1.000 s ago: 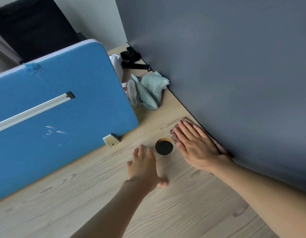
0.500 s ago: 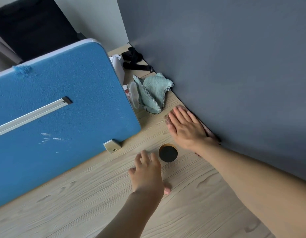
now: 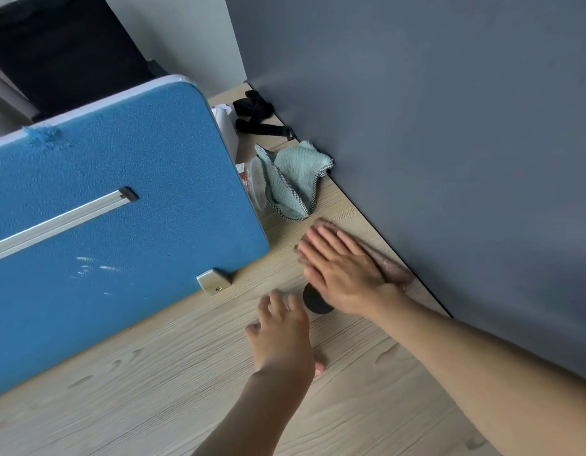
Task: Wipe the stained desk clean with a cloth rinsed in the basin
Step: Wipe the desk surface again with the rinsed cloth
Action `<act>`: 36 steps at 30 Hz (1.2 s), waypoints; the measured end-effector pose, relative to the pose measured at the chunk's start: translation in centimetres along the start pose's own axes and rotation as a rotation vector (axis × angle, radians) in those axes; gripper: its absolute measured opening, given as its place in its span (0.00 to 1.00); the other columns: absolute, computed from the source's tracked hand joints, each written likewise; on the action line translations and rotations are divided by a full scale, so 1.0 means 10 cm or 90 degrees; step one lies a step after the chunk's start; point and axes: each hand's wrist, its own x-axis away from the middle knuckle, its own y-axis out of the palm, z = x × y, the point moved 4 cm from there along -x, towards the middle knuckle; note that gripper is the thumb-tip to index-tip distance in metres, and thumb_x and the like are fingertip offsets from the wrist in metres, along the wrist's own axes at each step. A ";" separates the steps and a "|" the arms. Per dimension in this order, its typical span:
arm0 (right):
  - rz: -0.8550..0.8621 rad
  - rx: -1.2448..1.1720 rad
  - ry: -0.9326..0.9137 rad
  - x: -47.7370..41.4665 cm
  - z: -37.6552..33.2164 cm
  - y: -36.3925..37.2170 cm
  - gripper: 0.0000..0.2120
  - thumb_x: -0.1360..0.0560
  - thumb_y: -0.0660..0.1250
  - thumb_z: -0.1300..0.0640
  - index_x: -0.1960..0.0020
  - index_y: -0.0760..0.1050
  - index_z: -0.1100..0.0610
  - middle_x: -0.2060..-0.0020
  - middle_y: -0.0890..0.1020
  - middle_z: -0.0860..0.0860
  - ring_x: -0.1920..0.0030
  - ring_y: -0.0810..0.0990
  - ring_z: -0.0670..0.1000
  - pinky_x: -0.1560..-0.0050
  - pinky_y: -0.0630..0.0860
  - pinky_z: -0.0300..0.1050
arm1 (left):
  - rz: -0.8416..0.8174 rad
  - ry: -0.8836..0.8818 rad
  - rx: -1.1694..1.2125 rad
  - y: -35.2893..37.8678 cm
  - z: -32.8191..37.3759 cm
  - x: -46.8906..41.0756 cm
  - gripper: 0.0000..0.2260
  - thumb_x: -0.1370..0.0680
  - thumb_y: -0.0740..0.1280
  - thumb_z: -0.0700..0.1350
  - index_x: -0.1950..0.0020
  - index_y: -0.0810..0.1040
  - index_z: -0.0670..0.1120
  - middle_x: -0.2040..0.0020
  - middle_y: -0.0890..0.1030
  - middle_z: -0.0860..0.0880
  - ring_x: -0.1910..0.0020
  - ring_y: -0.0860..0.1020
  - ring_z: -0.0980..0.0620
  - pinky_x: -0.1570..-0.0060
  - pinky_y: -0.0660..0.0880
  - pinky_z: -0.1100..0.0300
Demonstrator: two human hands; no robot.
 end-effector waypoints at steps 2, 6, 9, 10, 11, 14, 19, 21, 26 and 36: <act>-0.035 -0.010 -0.082 0.19 -0.06 0.02 0.29 0.18 0.42 0.42 0.21 0.61 0.51 0.20 0.59 0.51 0.20 0.54 0.51 0.22 0.53 0.54 | -0.001 0.002 0.013 0.00 -0.01 0.01 0.48 0.33 0.80 0.54 0.24 0.53 0.46 0.21 0.50 0.44 0.20 0.48 0.42 0.27 0.60 0.42; -0.020 -0.005 -0.042 0.07 0.11 0.00 0.29 0.18 0.40 0.43 0.21 0.61 0.48 0.20 0.58 0.48 0.20 0.54 0.48 0.22 0.50 0.51 | 0.011 0.008 0.024 0.01 -0.02 0.01 0.47 0.32 0.79 0.54 0.23 0.54 0.46 0.20 0.51 0.45 0.20 0.48 0.42 0.26 0.58 0.42; 0.016 0.005 0.048 0.06 0.05 0.02 0.29 0.18 0.42 0.42 0.22 0.63 0.50 0.21 0.62 0.51 0.21 0.57 0.51 0.23 0.52 0.54 | 0.011 0.010 0.031 0.01 -0.03 0.03 0.46 0.32 0.79 0.54 0.23 0.55 0.46 0.20 0.50 0.45 0.20 0.48 0.43 0.26 0.59 0.42; 0.015 0.006 0.049 0.15 -0.02 0.03 0.29 0.18 0.43 0.42 0.22 0.64 0.52 0.21 0.62 0.52 0.21 0.57 0.52 0.23 0.53 0.54 | 0.010 0.009 0.036 0.02 -0.04 0.03 0.46 0.32 0.79 0.55 0.23 0.55 0.45 0.20 0.50 0.46 0.20 0.48 0.43 0.26 0.59 0.42; 0.013 0.006 0.034 0.26 -0.09 0.03 0.30 0.18 0.43 0.43 0.22 0.63 0.53 0.21 0.62 0.53 0.21 0.57 0.53 0.23 0.54 0.55 | 0.013 0.009 0.042 0.01 -0.04 0.03 0.47 0.32 0.79 0.55 0.23 0.55 0.45 0.19 0.50 0.46 0.20 0.48 0.43 0.26 0.59 0.43; -0.012 -0.007 -0.035 0.51 -0.14 0.01 0.29 0.17 0.43 0.43 0.21 0.61 0.54 0.21 0.59 0.53 0.20 0.55 0.52 0.23 0.53 0.54 | 0.010 0.008 0.047 -0.01 -0.02 0.05 0.47 0.33 0.79 0.55 0.23 0.56 0.45 0.20 0.50 0.46 0.20 0.48 0.43 0.27 0.60 0.43; -0.004 0.001 0.019 0.38 0.04 0.04 0.30 0.18 0.41 0.43 0.20 0.58 0.51 0.20 0.57 0.49 0.20 0.51 0.48 0.21 0.48 0.51 | 0.019 0.014 0.037 0.02 -0.04 0.05 0.46 0.32 0.78 0.56 0.23 0.56 0.45 0.20 0.51 0.46 0.20 0.48 0.43 0.26 0.58 0.41; 0.006 0.008 0.055 0.44 -0.02 0.05 0.31 0.18 0.41 0.42 0.20 0.57 0.53 0.20 0.56 0.51 0.20 0.51 0.49 0.21 0.49 0.53 | 0.019 0.020 0.034 0.02 -0.04 0.05 0.47 0.32 0.78 0.56 0.23 0.56 0.44 0.20 0.51 0.46 0.20 0.49 0.44 0.26 0.60 0.42; -0.030 0.011 0.014 0.97 -0.27 0.03 0.31 0.17 0.42 0.42 0.19 0.53 0.56 0.19 0.54 0.53 0.19 0.49 0.50 0.21 0.50 0.53 | 0.035 0.042 0.059 -0.01 -0.08 0.15 0.45 0.32 0.78 0.58 0.24 0.58 0.45 0.20 0.52 0.44 0.20 0.51 0.45 0.27 0.61 0.44; -0.018 0.034 0.081 1.08 -0.28 0.03 0.31 0.18 0.39 0.42 0.19 0.48 0.56 0.20 0.54 0.55 0.19 0.50 0.53 0.21 0.52 0.56 | -0.046 0.051 -0.070 0.33 -0.07 0.56 0.58 0.33 0.77 0.61 0.20 0.41 0.43 0.20 0.39 0.38 0.20 0.43 0.39 0.23 0.54 0.44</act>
